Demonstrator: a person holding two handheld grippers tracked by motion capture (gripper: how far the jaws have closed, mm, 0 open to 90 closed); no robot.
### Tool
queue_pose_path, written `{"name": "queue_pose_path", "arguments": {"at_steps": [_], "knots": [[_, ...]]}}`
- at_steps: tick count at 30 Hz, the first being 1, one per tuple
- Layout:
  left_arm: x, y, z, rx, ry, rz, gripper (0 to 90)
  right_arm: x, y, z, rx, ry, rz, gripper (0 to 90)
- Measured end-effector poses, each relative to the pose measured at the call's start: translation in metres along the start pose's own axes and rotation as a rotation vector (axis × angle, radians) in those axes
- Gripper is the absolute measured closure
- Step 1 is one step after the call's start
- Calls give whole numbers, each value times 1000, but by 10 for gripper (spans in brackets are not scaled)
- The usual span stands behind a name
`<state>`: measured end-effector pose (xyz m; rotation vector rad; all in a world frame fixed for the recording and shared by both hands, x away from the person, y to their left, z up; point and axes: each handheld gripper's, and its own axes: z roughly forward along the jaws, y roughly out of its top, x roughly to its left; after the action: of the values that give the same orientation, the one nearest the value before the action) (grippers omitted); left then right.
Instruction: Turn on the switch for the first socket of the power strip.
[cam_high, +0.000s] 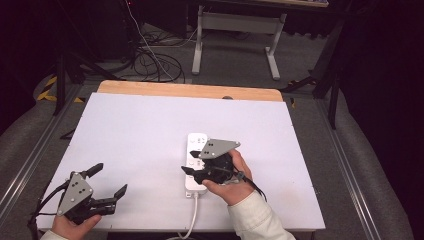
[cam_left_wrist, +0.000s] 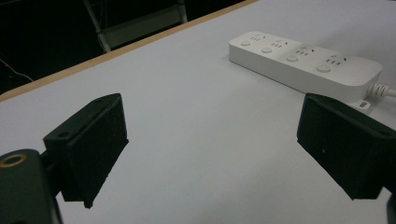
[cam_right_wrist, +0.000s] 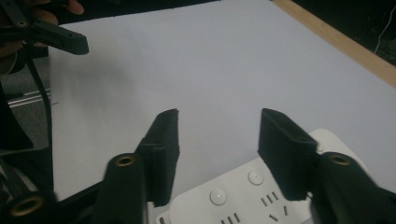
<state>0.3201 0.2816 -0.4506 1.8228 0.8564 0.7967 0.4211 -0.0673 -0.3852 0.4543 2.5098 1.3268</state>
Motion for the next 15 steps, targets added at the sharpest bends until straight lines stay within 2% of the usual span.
{"name": "queue_pose_path", "arguments": {"at_steps": [3, 8, 14, 15], "knots": [[0, 0, 0, 1, 1, 4, 90, -2, 0, -10, -41, 2, 11, 381], [0, 0, 0, 1, -1, 5, 90, -4, -2, -22, -71, -10, 38, 311], [0, 0, 0, 0, -1, 3, 90, -7, -8, -37, -77, -3, 57, 259], [0, 0, 0, -1, -1, 1, 90, -9, -11, -42, -86, -1, 71, 220]]}}
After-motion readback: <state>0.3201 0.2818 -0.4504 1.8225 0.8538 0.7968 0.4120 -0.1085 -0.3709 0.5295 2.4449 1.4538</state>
